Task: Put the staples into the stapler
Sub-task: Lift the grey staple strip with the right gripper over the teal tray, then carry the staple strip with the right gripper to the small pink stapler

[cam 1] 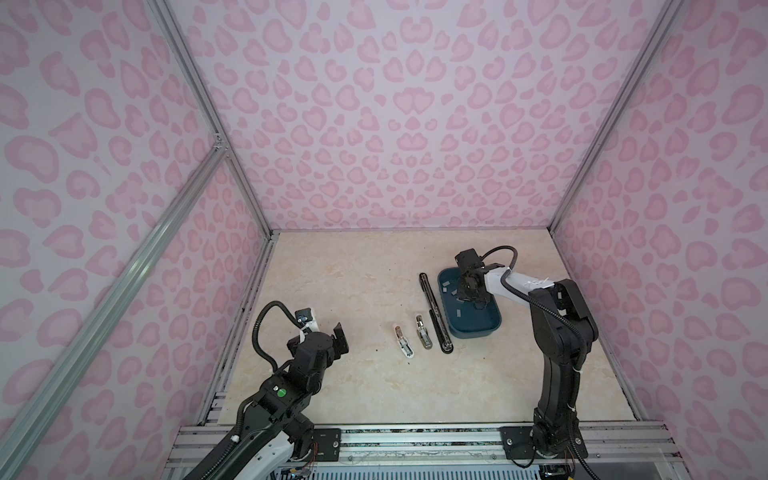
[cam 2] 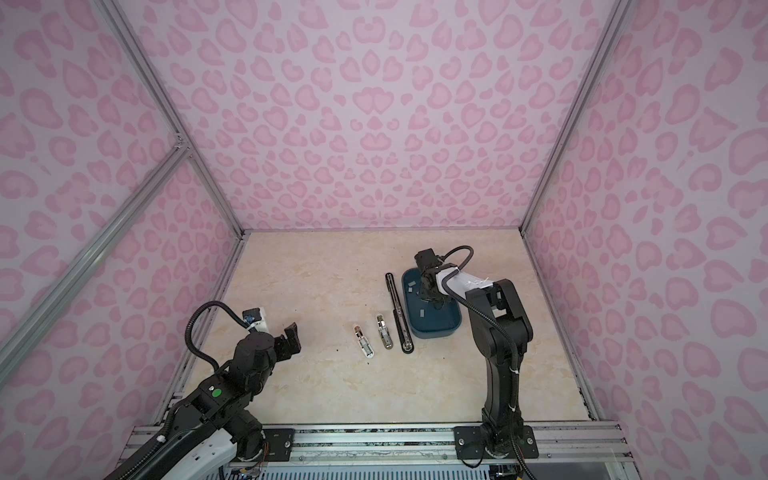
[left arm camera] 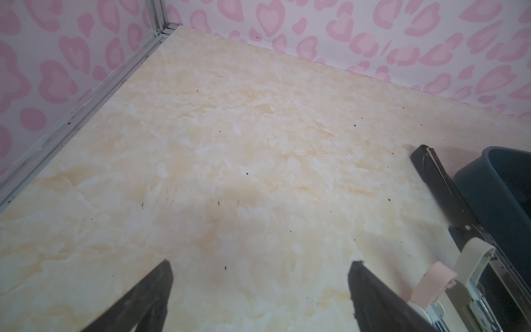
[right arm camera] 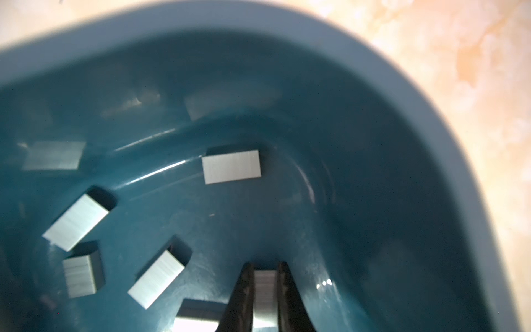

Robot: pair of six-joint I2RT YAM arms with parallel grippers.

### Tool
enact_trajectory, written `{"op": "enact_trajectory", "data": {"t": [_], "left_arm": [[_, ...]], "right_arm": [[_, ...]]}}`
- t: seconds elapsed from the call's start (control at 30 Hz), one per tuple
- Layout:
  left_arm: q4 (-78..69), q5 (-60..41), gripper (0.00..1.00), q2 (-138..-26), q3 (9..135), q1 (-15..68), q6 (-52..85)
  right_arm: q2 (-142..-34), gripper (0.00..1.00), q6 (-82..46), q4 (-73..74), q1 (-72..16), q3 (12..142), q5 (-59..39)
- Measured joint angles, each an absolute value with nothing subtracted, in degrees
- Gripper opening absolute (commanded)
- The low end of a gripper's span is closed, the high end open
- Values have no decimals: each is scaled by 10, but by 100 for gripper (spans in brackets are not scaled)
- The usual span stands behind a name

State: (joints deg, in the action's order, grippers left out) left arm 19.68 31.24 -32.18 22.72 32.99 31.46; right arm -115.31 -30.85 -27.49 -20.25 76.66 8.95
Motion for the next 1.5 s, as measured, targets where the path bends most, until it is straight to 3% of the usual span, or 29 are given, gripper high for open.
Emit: {"op": "enact_trajectory", "data": {"t": [0.43,1.0,1.5], "left_arm": [[196,302,96,-327,223,329,313],[180,249,96,-339,220,329,302],[182,245,96,-250,192,329,304]], "right_arm": [[-1023,16,-276,-286,-250,721,118],[-805,16,-203,-199,-444,560,131],[-923,15,-246,-102,-576,568,105]]}}
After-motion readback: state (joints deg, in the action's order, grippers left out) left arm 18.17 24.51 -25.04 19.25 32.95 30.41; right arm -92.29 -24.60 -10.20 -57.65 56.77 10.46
